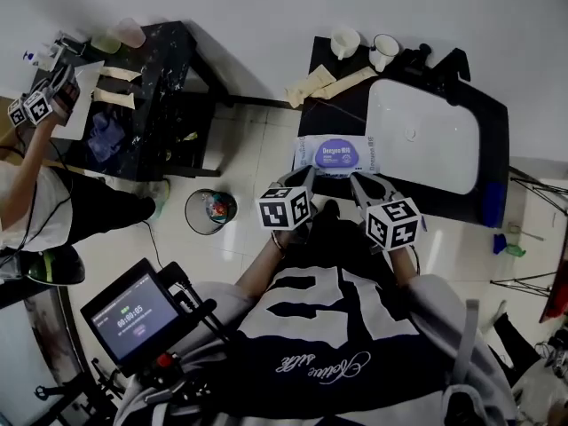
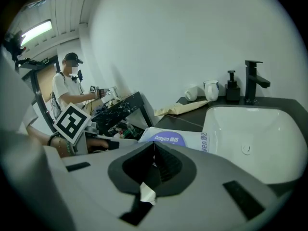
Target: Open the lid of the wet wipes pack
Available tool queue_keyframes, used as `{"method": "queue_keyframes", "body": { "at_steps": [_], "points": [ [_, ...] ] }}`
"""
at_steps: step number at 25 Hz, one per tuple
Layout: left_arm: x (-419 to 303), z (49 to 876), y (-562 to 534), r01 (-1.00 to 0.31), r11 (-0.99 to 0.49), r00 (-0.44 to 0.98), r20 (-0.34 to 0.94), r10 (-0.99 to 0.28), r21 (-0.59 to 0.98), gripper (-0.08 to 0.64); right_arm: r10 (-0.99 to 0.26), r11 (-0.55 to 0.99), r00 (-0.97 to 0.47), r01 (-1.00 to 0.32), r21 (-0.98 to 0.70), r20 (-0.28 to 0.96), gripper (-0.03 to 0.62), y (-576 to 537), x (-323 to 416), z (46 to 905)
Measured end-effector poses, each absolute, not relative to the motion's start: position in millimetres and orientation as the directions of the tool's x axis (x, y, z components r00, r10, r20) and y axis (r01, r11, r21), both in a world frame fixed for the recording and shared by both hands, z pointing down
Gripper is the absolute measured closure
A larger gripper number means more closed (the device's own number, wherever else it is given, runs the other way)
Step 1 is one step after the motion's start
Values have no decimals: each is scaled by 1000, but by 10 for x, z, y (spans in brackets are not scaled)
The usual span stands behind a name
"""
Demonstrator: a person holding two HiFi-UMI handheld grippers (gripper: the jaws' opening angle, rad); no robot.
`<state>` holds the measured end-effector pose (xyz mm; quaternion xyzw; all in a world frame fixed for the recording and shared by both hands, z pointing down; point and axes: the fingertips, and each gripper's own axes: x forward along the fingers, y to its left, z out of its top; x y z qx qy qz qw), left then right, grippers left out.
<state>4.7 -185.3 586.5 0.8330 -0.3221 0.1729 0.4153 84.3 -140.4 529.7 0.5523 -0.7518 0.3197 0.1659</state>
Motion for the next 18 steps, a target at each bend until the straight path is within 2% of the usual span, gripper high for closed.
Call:
{"method": "queue_keyframes", "body": {
  "at_steps": [7,9,12,16,18],
  "points": [
    [61,6045,-1862,-725,-372,689,614,-385,579,561,-637,325,-399,-915,-239,659,588,-1593,853,5441],
    [56,6102,-1867,-735,-356,678,626,-385,577,561,-607,378,-417,-900,-217,677,551,-1624,841,5516],
    [71,6226,-1859,-751,-334,660,647,-383,569,561,-573,473,-432,-868,-149,696,551,-1670,840,5645],
    [123,6335,-1868,-771,-304,636,660,-400,559,561,-516,656,-446,-755,2,732,551,-1709,818,5818],
    [136,6337,-1866,-771,-296,636,659,-401,564,561,-476,740,-447,-669,70,757,525,-1694,768,5887]
  ]
}}
